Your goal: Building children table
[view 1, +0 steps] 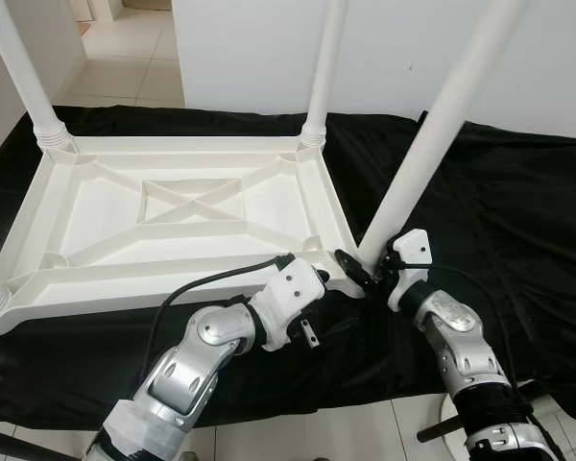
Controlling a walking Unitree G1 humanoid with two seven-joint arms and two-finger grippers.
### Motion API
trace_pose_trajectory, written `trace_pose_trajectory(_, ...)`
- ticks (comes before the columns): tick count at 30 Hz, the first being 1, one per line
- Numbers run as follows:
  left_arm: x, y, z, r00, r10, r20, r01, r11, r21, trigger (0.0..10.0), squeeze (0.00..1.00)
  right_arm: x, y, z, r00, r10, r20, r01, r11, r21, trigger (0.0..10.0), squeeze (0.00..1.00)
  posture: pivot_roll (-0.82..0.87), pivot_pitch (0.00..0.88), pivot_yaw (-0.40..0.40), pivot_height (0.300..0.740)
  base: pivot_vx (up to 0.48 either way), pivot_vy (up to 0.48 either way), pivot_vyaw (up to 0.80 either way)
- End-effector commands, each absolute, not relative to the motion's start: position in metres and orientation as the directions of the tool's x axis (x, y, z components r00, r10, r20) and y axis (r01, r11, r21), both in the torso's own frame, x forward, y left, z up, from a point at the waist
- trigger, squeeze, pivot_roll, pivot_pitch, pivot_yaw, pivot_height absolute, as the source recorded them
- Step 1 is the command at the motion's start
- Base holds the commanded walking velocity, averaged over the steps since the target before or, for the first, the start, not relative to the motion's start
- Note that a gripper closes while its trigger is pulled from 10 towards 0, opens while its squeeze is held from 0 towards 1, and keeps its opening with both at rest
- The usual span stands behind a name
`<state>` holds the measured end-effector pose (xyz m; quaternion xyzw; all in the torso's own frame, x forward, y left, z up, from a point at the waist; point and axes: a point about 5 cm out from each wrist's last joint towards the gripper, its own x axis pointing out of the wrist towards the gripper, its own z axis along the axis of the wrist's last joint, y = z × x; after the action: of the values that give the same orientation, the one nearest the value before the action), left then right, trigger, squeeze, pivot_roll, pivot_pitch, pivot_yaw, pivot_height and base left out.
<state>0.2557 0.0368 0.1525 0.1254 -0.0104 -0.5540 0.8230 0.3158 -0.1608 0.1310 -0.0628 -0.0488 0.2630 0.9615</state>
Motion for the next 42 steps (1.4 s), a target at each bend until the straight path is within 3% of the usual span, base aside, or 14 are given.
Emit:
trace_pose_trajectory(1, 0.252, 0.033, 0.153, 0.364, -0.924, -0.118, 0.918, 0.335, 0.214, 10.0, 0.00, 0.311, -0.162, 0.119, 0.889, 0.458, 0.008, -0.454, 0.883, -0.118, 10.0, 0.00, -0.05, 0.063, -0.080, 0.740, 0.000, 0.000, 0.00)
trace_pose_trajectory(6, 0.251, 0.034, 0.152, 0.364, -0.924, -0.120, 0.918, 0.334, 0.214, 10.0, 0.00, 0.306, -0.155, 0.121, 0.929, 0.371, 0.016, -0.369, 0.927, -0.058, 10.0, 0.00, -0.04, 0.064, -0.080, 0.740, 0.000, 0.000, 0.00)
trace_pose_trajectory(9, 0.251, 0.035, 0.152, 0.363, -0.924, -0.121, 0.919, 0.333, 0.213, 10.0, 0.00, 0.301, -0.146, 0.118, 0.982, 0.191, 0.004, -0.191, 0.981, 0.039, 10.0, 0.00, -0.04, 0.065, -0.081, 0.740, 0.000, 0.000, 0.00)
trace_pose_trajectory(13, 0.251, 0.034, 0.152, 0.362, -0.924, -0.121, 0.919, 0.332, 0.213, 10.0, 0.00, 0.300, -0.144, 0.117, 0.989, 0.147, -0.003, -0.147, 0.988, 0.053, 10.0, 0.00, -0.04, 0.066, -0.081, 0.740, 0.000, 0.000, 0.00)
trace_pose_trajectory(15, 0.250, 0.034, 0.152, 0.362, -0.924, -0.122, 0.919, 0.332, 0.213, 10.0, 0.00, 0.296, -0.135, 0.112, 1.000, 0.019, -0.009, -0.018, 0.993, 0.115, 10.0, 0.00, -0.04, 0.065, -0.084, 0.740, 0.000, 0.000, 0.00)
trace_pose_trajectory(18, 0.250, 0.034, 0.152, 0.363, -0.924, -0.121, 0.918, 0.333, 0.213, 10.0, 0.00, 0.293, -0.121, 0.110, 0.999, -0.043, -0.023, 0.047, 0.983, 0.175, 10.0, 0.00, -0.03, 0.066, -0.087, 0.740, 0.000, 0.000, 0.00)
trace_pose_trajectory(29, 0.249, 0.034, 0.152, 0.364, -0.924, -0.120, 0.918, 0.334, 0.213, 10.0, 0.00, 0.292, -0.111, 0.119, 1.000, 0.021, 0.006, -0.022, 0.986, 0.164, 10.0, 0.00, -0.03, 0.063, -0.088, 0.740, 0.000, 0.000, 0.00)
trace_pose_trajectory(30, 0.250, 0.034, 0.153, 0.367, -0.923, -0.120, 0.917, 0.337, 0.215, 10.0, 0.00, 0.292, -0.112, 0.120, 0.999, 0.033, 0.010, -0.035, 0.987, 0.154, 10.0, 1.00, -0.03, 0.061, -0.090, 0.740, 0.000, 0.000, 0.00)
trace_pose_trajectory(40, 0.252, 0.033, 0.154, 0.374, -0.921, -0.109, 0.915, 0.347, 0.205, 10.0, 0.00, 0.292, -0.121, 0.127, 0.996, 0.087, 0.036, -0.090, 0.989, 0.117, 10.0, 1.00, -0.04, 0.066, -0.089, 0.740, 0.000, 0.000, 0.00)
trace_pose_trajectory(41, 0.252, 0.032, 0.154, 0.375, -0.921, -0.107, 0.915, 0.349, 0.205, 10.0, 0.00, 0.295, -0.128, 0.131, 0.988, 0.144, 0.052, -0.148, 0.985, 0.084, 10.0, 0.16, -0.05, 0.074, -0.085, 0.740, 0.000, 0.000, 0.00)
trace_pose_trajectory(42, 0.252, 0.032, 0.154, 0.375, -0.921, -0.107, 0.915, 0.349, 0.205, 10.0, 0.00, 0.295, -0.128, 0.131, 0.988, 0.144, 0.052, -0.148, 0.985, 0.084, 10.0, 0.16, -0.05, 0.074, -0.085, 0.740, 0.000, 0.000, 0.00)
